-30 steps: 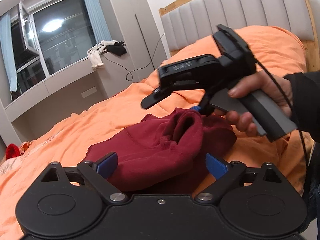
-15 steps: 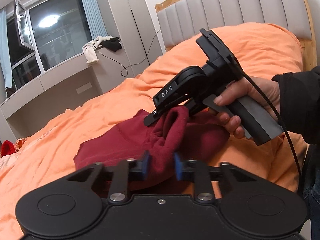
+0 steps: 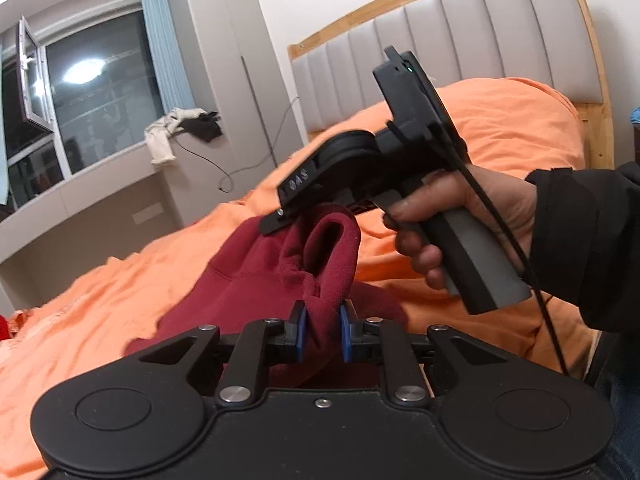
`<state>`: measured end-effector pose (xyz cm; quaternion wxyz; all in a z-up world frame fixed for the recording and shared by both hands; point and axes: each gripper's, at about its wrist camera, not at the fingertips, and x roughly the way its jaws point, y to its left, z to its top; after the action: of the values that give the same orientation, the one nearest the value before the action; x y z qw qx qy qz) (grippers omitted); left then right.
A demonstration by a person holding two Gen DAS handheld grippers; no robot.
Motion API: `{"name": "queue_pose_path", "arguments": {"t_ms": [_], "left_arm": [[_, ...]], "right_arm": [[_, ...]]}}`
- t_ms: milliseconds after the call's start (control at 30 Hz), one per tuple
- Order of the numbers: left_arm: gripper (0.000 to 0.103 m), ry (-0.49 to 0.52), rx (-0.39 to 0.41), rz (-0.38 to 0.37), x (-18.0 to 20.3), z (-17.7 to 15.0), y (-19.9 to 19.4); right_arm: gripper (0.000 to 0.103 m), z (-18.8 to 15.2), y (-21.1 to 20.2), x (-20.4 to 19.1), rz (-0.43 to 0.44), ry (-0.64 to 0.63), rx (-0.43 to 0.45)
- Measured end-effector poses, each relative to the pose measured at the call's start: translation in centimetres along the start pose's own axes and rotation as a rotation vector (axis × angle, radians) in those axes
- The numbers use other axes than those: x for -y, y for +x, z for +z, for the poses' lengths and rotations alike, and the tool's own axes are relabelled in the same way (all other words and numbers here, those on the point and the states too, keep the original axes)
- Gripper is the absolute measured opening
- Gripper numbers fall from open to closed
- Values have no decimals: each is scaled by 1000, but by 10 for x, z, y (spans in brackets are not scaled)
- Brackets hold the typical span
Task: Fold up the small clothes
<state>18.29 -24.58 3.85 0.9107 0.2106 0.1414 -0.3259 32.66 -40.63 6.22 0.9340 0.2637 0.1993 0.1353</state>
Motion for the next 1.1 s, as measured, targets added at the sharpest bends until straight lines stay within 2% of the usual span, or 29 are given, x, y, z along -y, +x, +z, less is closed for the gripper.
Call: {"name": "queue_pose_path", "arguments": {"t_ms": [167, 267, 367, 433, 500, 533, 600, 700, 833, 900, 967, 1100], "left_arm": [[19, -26, -43, -34, 15, -9, 25], [22, -67, -66, -52, 12, -16, 32], [27, -108, -69, -80, 8, -18, 33], [33, -133, -67, -98, 3, -20, 30], [42, -168, -64, -128, -2, -20, 26], [44, -187, -63, -141, -6, -20, 23], [59, -228, -59, -167, -12, -19, 17], [77, -279, -34, -182, -21, -14, 4], [90, -307, 20, -97, -37, -7, -15], [103, -313, 43, -38, -45, -5, -19], [102, -322, 54, 25, -56, -4, -22], [102, -392, 23, 116, -87, -10, -17]], "right_arm": [[14, -15, 12, 17, -74, -2, -77], [23, -22, 14, 20, -93, 6, -107], [35, -24, 9, 21, -94, 16, -99], [43, -24, 6, 20, -94, 23, -93], [58, -22, 6, 23, -95, 31, -91], [61, -22, 5, 24, -98, 34, -91], [76, -22, 4, 26, -98, 42, -92], [90, -21, 0, 29, -93, 56, -88], [102, -22, -7, 26, -93, 48, -80], [103, -23, -9, 24, -93, 33, -80], [103, -25, -11, 21, -87, 19, -93], [103, -30, -12, 14, -89, -26, -127]]}}
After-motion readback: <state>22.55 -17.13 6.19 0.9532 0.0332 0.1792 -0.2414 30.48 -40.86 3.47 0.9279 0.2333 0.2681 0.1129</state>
